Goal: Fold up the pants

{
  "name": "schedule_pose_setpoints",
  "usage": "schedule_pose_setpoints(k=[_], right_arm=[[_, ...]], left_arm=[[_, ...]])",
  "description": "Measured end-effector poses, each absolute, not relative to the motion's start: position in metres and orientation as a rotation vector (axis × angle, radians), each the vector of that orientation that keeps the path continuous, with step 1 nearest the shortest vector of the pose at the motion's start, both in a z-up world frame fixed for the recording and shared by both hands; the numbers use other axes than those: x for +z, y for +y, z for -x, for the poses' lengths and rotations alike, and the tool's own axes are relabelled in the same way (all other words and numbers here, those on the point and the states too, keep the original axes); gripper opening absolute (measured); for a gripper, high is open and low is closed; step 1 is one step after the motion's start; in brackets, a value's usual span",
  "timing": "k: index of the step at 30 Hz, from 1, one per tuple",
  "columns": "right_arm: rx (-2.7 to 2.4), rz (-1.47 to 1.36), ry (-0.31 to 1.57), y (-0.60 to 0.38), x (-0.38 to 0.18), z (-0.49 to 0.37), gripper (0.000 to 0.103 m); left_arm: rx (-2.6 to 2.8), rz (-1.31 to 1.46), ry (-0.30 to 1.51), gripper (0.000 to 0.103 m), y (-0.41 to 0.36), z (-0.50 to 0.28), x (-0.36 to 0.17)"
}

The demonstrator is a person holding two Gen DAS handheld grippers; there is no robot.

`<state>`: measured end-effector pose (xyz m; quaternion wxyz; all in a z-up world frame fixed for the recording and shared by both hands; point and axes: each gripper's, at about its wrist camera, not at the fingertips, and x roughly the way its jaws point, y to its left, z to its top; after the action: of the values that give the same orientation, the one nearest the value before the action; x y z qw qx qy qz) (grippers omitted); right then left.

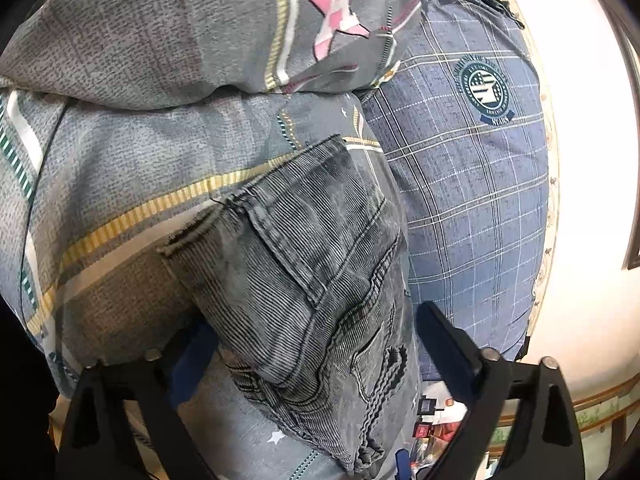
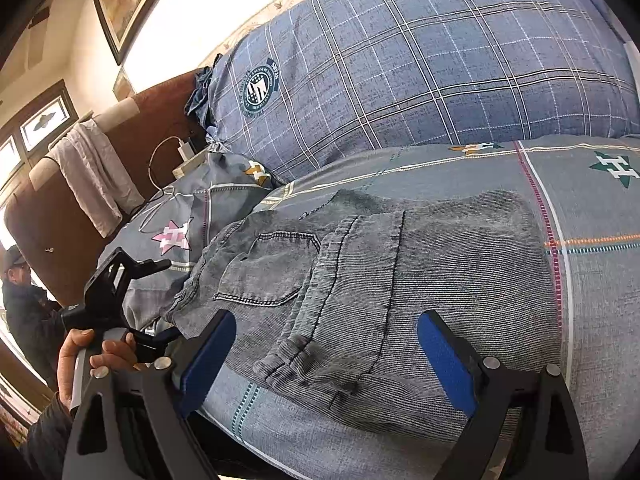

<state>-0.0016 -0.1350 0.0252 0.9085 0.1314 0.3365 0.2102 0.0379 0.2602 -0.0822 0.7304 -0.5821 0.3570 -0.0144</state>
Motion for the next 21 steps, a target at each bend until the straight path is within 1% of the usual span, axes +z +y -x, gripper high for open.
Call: schedule_pose_setpoints(k=[1, 2, 3, 4, 5, 6, 9, 10, 13, 15, 18, 20, 21], right_arm=[[0.432, -0.271, 0.692, -0.135, 0.026, 0.002, 0.094], [0.430, -0.271, 0.690, -0.136, 0.026, 0.002, 0.094], [0.426, -0.270, 0.688, -0.136, 0.026, 0.003, 0.094], [0.424, -0.268, 0.686, -0.136, 0.027, 0.003, 0.094], [0.420, -0.265, 0.683, -0.136, 0.028, 0.003, 0.094], [0.417, -0.260, 0.681, -0.134, 0.029, 0.004, 0.094], [0.434, -0.259, 0.715, -0.125, 0.034, -0.001, 0.094], [0.450, -0.266, 0.722, -0.121, 0.038, -0.003, 0.094], [0.485, -0.255, 0.752, -0.102, 0.050, -0.015, 0.094], [0.513, -0.258, 0.774, -0.090, 0.057, -0.025, 0.094], [0.563, -0.314, 0.866, -0.074, 0.057, -0.055, 0.094], [0.579, -0.415, 1.011, -0.067, 0.046, -0.090, 0.094], [0.588, -0.516, 1.094, -0.066, 0.038, -0.110, 0.094]], left_arm=[[-0.030, 1.294, 0.784, 0.082, 0.264, -0.036, -0.085], [-0.031, 1.301, 0.784, 0.077, 0.267, -0.035, -0.088], [-0.023, 1.316, 0.789, 0.063, 0.270, -0.034, -0.092], [-0.018, 1.329, 0.796, 0.047, 0.273, -0.032, -0.097], [-0.014, 1.338, 0.797, 0.041, 0.274, -0.032, -0.100], [-0.016, 1.361, 0.799, 0.032, 0.277, -0.031, -0.106], [-0.036, 1.390, 0.800, 0.024, 0.282, -0.031, -0.112], [-0.033, 1.365, 0.806, 0.020, 0.282, -0.032, -0.110], [-0.030, 1.302, 0.805, 0.013, 0.279, -0.033, -0.103], [-0.024, 1.213, 0.795, 0.012, 0.275, -0.034, -0.091], [-0.025, 1.075, 0.756, 0.011, 0.265, -0.035, -0.065], [-0.023, 1.021, 0.746, 0.011, 0.261, -0.035, -0.057], [-0.017, 0.990, 0.743, 0.011, 0.258, -0.036, -0.054]])
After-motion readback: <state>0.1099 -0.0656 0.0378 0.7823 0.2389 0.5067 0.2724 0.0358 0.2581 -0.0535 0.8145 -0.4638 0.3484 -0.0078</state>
